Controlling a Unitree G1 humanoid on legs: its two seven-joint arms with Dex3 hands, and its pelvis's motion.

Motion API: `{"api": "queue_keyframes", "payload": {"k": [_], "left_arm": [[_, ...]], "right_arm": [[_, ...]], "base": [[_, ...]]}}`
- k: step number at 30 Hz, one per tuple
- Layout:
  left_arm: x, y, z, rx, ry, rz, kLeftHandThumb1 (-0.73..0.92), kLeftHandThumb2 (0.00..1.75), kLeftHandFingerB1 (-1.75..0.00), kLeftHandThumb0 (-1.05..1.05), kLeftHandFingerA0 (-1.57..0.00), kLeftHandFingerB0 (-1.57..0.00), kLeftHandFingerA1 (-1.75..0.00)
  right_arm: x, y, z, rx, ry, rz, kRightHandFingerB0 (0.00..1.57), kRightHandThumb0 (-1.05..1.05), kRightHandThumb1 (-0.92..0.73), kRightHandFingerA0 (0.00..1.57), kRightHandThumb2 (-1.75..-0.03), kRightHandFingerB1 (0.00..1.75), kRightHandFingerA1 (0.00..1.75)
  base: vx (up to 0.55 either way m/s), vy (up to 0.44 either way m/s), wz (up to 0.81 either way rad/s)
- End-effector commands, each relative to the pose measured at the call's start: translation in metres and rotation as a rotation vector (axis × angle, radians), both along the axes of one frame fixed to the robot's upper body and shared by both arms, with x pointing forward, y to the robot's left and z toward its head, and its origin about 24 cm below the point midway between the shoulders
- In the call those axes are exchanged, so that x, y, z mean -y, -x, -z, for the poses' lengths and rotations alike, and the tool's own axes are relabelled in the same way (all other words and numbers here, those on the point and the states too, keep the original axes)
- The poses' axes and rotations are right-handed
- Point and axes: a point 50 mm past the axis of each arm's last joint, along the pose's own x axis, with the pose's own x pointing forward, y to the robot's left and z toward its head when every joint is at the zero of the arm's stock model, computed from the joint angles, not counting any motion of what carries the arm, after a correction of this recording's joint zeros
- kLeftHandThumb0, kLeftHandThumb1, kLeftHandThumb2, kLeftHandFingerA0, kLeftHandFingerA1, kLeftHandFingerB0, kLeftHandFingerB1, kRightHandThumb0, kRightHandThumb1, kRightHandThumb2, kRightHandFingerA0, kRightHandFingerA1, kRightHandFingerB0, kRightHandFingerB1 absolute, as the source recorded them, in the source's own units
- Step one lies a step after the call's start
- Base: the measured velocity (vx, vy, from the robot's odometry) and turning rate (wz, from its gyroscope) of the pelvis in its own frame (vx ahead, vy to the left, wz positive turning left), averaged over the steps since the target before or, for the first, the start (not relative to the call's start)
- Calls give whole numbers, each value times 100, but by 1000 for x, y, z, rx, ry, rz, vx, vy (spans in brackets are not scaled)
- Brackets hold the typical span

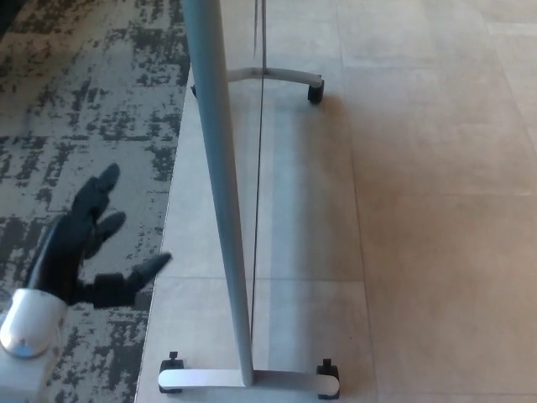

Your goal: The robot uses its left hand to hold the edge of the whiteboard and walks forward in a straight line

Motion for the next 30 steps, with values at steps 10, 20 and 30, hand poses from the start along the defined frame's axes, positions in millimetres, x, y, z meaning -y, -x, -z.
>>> {"api": "queue_keyframes", "payload": {"k": [10,20,30], "left_arm": [[62,-14,0,-52,92,52,61,100,0,-93,0,0,-22],[92,-9,-1,-84,174,164,58,99,0,-91,0,0,-20],[73,-23,-6,-60,13,59,63,100,0,-100,0,0,-24]], "right_arm": [[7,-14,-9,62,22,2,48,-51,-46,37,-53,35,55],[9,-17,-13,60,34,11,47,-44,-47,38,-55,36,55],[7,-16,-12,48,58,-1,51,-46,-46,40,-55,37,56]], "base": [[0,0,0],[0,0,0],[0,0,0]]}}
